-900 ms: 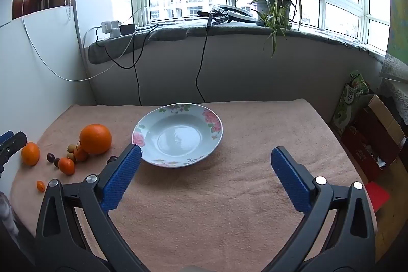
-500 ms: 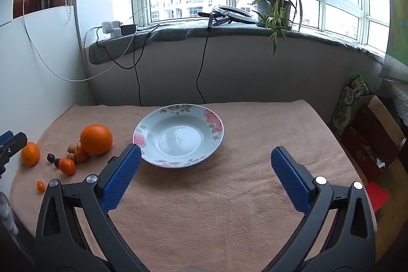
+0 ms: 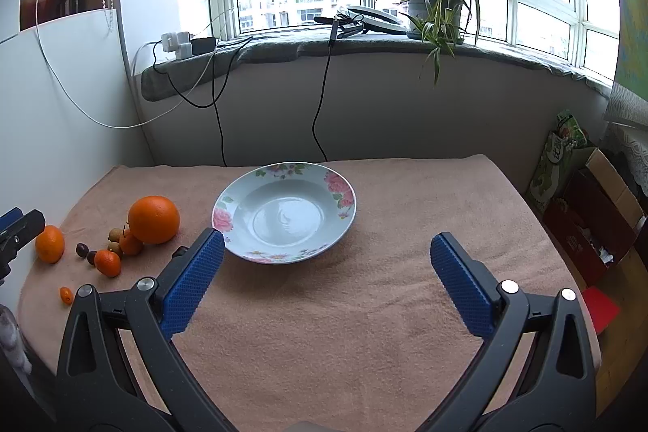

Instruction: Organize fruits

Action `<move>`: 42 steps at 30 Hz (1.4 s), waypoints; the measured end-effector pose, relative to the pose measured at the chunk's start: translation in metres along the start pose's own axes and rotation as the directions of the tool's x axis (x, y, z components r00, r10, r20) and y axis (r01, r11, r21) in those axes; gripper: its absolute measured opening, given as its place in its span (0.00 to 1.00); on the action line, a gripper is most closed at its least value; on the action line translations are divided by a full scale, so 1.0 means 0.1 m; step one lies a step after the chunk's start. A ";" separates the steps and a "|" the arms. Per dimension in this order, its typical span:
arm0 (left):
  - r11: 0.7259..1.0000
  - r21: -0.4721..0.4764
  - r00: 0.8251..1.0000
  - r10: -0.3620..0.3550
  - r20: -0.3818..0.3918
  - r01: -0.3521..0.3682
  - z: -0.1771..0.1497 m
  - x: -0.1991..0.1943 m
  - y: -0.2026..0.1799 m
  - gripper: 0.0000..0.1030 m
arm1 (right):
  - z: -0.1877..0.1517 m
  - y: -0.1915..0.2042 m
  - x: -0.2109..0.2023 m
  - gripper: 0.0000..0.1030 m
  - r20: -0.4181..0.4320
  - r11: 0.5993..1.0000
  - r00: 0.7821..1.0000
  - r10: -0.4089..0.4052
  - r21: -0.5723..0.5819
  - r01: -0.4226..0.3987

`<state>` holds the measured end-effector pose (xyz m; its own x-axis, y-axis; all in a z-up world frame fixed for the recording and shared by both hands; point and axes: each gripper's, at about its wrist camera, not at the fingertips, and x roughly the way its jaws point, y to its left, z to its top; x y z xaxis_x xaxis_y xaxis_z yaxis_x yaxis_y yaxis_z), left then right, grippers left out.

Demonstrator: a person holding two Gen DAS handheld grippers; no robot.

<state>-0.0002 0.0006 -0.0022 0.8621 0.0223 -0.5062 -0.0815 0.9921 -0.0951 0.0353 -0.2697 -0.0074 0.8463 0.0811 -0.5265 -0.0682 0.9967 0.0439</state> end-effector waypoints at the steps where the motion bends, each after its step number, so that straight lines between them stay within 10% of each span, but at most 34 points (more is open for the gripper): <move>1: 1.000 0.001 1.000 -0.001 -0.001 0.001 0.00 0.00 0.00 0.92 | 0.00 0.00 0.00 1.00 -0.001 1.000 1.000 0.001 0.000 -0.001; 42: 1.000 0.003 1.000 0.004 -0.004 -0.004 -0.02 0.00 0.00 0.92 | -0.03 -0.01 0.03 1.00 -0.017 1.000 1.000 0.007 0.006 -0.007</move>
<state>-0.0006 0.0000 -0.0036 0.8598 0.0259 -0.5099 -0.0836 0.9924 -0.0905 0.0359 -0.2708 -0.0114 0.8368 0.0879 -0.5405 -0.0708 0.9961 0.0523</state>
